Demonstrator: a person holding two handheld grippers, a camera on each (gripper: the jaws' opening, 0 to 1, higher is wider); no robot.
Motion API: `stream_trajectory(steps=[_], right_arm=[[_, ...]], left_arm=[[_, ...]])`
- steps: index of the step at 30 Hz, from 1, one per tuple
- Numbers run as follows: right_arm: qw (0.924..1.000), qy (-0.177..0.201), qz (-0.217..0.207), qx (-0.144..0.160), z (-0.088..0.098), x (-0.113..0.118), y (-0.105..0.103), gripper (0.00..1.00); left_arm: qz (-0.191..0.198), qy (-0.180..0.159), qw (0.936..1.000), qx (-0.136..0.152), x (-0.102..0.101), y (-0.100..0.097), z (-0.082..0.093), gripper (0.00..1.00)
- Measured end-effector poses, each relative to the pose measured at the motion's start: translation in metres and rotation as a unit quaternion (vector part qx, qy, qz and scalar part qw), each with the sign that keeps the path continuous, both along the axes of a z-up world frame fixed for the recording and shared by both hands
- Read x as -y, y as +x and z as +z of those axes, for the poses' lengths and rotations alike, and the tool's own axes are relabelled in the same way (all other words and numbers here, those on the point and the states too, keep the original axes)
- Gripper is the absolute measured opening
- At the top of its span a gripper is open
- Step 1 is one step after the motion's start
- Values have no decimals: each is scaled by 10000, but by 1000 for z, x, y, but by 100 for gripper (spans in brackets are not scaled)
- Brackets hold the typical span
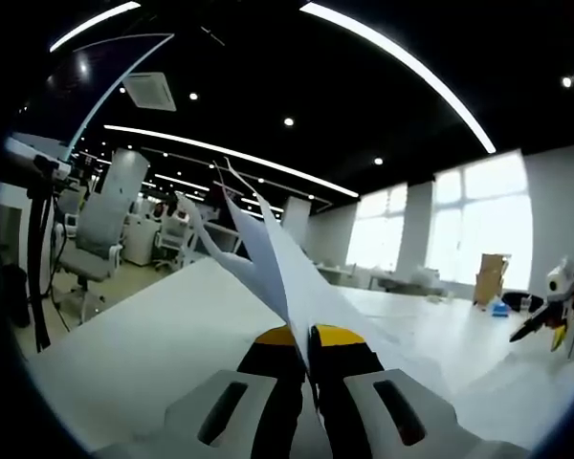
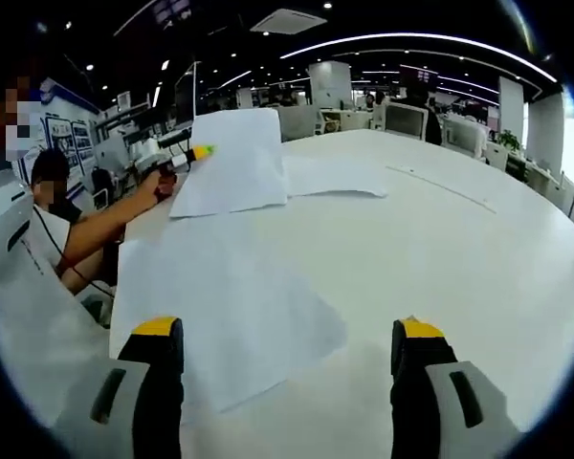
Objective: Organize the stack of printing papers by aligning and flattening the scattered papers on the table
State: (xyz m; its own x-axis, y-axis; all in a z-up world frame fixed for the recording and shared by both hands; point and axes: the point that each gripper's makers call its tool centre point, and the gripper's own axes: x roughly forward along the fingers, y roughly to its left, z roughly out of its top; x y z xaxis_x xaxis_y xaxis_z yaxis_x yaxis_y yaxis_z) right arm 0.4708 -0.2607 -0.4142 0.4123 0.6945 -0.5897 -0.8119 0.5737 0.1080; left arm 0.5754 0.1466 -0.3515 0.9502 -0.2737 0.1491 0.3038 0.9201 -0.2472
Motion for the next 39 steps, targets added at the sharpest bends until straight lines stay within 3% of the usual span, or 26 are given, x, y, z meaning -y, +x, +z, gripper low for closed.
stream_trajectory(steps=[17, 39], right_arm=[[9999, 94, 38, 22, -3, 1, 2, 84], [9999, -136, -73, 16, 2, 7, 16, 83]], left_arm=[[13, 60, 9999, 110, 0, -2, 3, 7], [-5, 68, 10000, 72, 3, 0, 2, 7]])
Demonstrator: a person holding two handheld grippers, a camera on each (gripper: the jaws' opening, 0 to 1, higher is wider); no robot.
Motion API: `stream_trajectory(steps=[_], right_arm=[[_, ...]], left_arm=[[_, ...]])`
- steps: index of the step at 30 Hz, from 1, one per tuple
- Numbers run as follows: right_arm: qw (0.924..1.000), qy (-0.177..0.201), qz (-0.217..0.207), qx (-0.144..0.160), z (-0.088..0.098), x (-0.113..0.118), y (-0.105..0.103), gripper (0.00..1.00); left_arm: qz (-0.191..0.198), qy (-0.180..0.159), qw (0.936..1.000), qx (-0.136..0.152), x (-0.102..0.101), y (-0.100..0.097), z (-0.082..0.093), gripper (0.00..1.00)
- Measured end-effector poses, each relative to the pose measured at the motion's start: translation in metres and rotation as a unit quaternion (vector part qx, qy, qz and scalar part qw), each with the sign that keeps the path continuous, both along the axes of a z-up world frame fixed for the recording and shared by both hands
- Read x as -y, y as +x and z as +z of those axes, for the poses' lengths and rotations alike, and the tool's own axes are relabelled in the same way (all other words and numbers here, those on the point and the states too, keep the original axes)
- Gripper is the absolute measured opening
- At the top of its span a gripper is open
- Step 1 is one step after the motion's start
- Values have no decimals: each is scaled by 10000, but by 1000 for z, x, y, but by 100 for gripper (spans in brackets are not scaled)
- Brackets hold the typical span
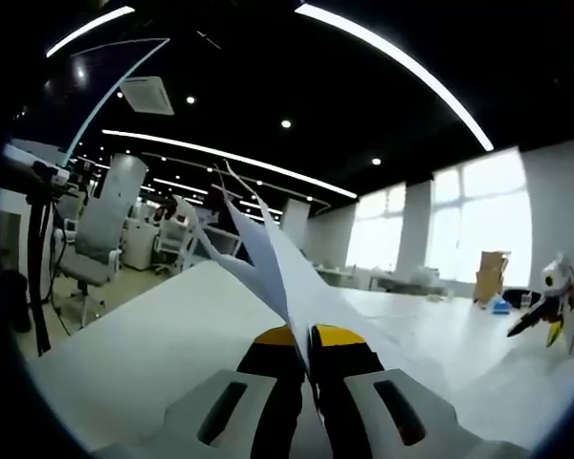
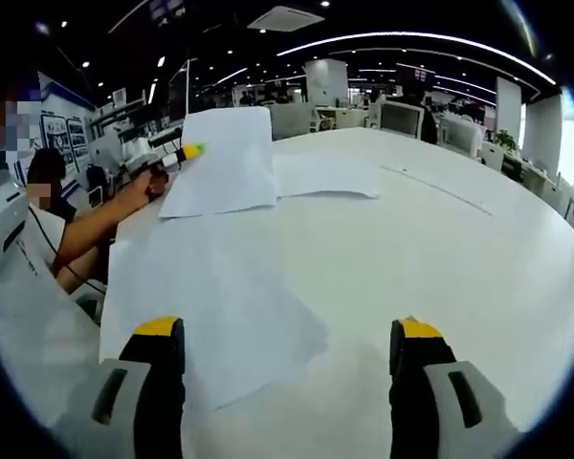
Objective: Organize the stack of printing papers by aligning and flattening the scattered papers on the table
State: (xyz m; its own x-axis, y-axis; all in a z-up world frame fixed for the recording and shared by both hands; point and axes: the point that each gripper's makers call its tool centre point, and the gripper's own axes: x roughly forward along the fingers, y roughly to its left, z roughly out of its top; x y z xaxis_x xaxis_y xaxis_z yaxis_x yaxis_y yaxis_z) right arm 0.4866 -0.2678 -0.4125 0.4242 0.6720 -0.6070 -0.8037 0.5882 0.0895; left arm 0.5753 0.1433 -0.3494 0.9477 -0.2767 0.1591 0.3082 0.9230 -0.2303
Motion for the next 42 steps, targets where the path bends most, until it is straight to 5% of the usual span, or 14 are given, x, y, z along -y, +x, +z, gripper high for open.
stream_trajectory(steps=[12, 23, 42], right_arm=[[9993, -230, 267, -152, -22, -18, -3, 82], [9976, -603, 325, 74, -37, -19, -6, 81], [9986, -410, 268, 219, -30, -19, -3, 58]], left_arm=[[-8, -49, 10000, 2, -2, 0, 1, 7], [25, -45, 10000, -1, -3, 0, 0, 7], [56, -68, 10000, 23, -4, -1, 1, 7]])
